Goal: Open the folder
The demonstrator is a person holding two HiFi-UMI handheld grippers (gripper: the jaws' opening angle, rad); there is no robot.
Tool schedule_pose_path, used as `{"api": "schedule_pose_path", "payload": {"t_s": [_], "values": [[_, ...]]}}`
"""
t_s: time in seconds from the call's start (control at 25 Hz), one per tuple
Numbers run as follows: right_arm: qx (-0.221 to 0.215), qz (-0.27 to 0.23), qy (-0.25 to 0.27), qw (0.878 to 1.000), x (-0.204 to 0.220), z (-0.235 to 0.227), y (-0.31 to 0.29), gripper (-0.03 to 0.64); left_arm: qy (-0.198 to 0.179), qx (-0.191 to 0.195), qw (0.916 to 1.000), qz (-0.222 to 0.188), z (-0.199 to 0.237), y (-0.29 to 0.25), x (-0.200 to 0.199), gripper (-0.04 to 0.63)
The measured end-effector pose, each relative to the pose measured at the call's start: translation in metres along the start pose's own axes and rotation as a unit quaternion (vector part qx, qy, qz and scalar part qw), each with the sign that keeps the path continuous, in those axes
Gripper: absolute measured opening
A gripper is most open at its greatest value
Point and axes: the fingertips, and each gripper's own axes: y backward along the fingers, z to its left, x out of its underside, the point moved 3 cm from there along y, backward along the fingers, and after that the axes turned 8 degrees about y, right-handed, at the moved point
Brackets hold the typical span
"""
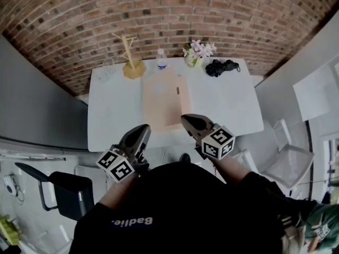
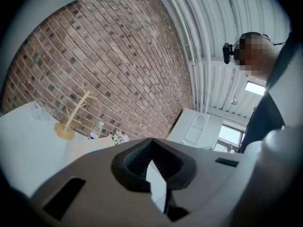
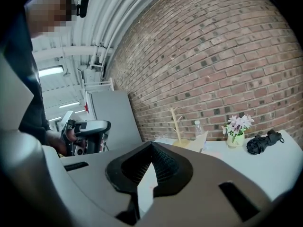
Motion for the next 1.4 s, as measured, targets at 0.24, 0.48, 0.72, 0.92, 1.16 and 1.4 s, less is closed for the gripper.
{"api": "schedule_pose_path", "payload": {"t_s": [0.24,0.48,0.72,0.92,1.16,1.4], "values": [[-0.018,-0.010,0.000,1.000,-0.014,0.019,0.003,0.028,-0.019,0.014,0.9997,0.012,-0.013,-0.003,0.003,0.000],[-0.027,-0.021,-0.005,0.999,-0.024,0.033,0.007,0.028,-0.028,0.022,0.9992,0.016,-0.021,-0.001,0.006,0.000],[-0.037,-0.026,0.003,0.999,-0.032,0.048,0.010,0.026,-0.031,0.027,0.9990,0.018,-0.025,0.002,0.007,0.000],[-0.037,-0.027,0.001,0.999,-0.029,0.052,0.010,0.028,-0.034,0.030,0.9988,0.020,-0.024,0.002,0.010,0.000],[-0.029,-0.030,-0.001,0.999,-0.030,0.050,0.014,0.028,-0.036,0.032,0.9987,0.019,-0.024,0.000,0.011,0.000],[-0.025,-0.033,-0.004,0.999,-0.033,0.049,0.014,0.028,-0.034,0.037,0.9985,0.021,-0.022,-0.006,0.009,0.000]]}}
